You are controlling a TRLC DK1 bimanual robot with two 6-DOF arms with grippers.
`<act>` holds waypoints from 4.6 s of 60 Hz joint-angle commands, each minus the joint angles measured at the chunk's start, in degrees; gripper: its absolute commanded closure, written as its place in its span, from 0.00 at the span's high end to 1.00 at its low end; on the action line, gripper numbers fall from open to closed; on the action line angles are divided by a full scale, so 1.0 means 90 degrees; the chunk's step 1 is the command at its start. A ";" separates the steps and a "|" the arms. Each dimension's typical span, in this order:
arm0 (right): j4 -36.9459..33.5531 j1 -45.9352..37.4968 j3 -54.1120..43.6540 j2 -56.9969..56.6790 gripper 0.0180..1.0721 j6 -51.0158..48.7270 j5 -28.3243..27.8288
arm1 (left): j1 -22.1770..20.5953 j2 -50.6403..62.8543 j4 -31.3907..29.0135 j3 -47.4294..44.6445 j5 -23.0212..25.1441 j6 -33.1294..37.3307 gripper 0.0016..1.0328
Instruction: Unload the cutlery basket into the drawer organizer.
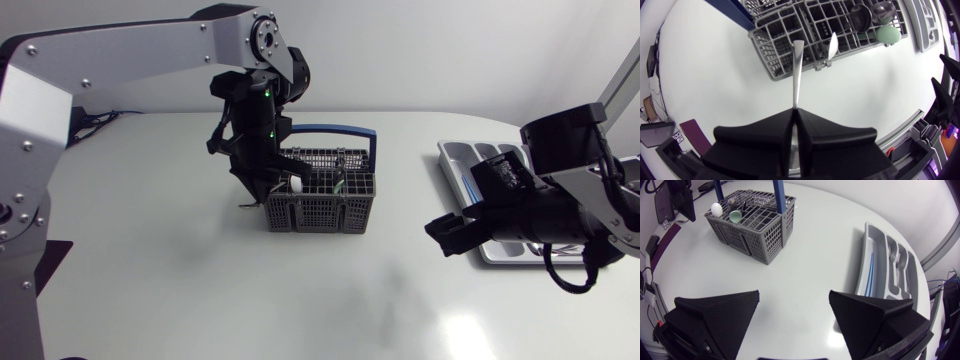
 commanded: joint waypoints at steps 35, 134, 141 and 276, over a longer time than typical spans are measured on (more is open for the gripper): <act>-0.0079 0.0068 -0.0249 -0.0268 0.95 -0.0074 -0.0016 | -0.0339 -0.1276 -0.0046 -0.1094 0.0122 0.0062 0.04; 0.0633 0.4521 -0.1382 -0.2250 0.78 -0.4439 0.2308 | -0.2204 -0.1833 0.2122 -0.2481 0.2504 0.1830 0.04; 0.0907 0.4541 -0.1392 -0.2094 0.66 -0.4576 0.2318 | -0.2204 -0.1735 0.1965 -0.2383 0.2641 0.1830 0.04; 0.0165 -0.0352 -0.1734 -0.2319 0.05 -0.6344 -0.1276 | 0.0032 -0.2790 0.4270 -0.2510 0.2534 0.0101 0.96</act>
